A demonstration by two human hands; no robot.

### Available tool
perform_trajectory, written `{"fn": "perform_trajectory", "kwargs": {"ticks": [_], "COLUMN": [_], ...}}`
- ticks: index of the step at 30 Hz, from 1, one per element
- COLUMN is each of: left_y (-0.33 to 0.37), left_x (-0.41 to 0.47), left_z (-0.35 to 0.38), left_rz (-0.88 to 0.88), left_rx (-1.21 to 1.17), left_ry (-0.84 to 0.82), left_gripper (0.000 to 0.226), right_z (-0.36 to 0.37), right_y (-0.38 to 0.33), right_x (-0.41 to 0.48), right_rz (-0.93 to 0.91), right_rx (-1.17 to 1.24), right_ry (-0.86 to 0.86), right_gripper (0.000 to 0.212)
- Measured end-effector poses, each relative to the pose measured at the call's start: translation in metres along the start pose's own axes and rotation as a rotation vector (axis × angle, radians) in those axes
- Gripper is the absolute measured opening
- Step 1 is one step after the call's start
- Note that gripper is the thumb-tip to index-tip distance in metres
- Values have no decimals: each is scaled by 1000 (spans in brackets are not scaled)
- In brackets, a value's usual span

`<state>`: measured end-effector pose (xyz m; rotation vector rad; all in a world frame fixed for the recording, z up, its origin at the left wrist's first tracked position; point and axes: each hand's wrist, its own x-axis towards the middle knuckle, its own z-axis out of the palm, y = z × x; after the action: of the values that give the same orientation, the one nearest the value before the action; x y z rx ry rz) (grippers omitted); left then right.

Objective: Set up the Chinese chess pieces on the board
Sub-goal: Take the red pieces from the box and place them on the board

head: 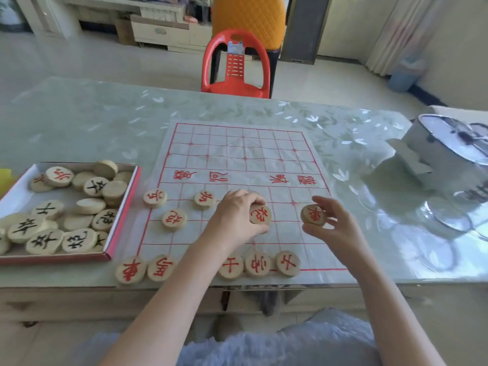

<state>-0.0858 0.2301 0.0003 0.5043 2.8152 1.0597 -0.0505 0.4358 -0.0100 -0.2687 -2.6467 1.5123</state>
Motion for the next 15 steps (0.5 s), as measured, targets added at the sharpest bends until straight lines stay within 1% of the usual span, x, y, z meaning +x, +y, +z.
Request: {"fn": "perform_trajectory", "kwargs": {"ticks": [4, 9, 15], "left_y": [28, 58, 70], "left_x": [21, 42, 60], "left_z": [30, 69, 95], "left_rz": [16, 36, 38], "left_rx": [-30, -60, -14], "left_ry": [-13, -34, -55], "left_gripper": [49, 49, 51], "right_z": [-30, -50, -67], "right_y": [30, 51, 57], "right_x": [-12, -22, -25], "right_rz": [83, 117, 164], "right_rx": [-55, -78, -148], "right_ry": [4, -11, -92], "right_gripper": [60, 62, 64]}}
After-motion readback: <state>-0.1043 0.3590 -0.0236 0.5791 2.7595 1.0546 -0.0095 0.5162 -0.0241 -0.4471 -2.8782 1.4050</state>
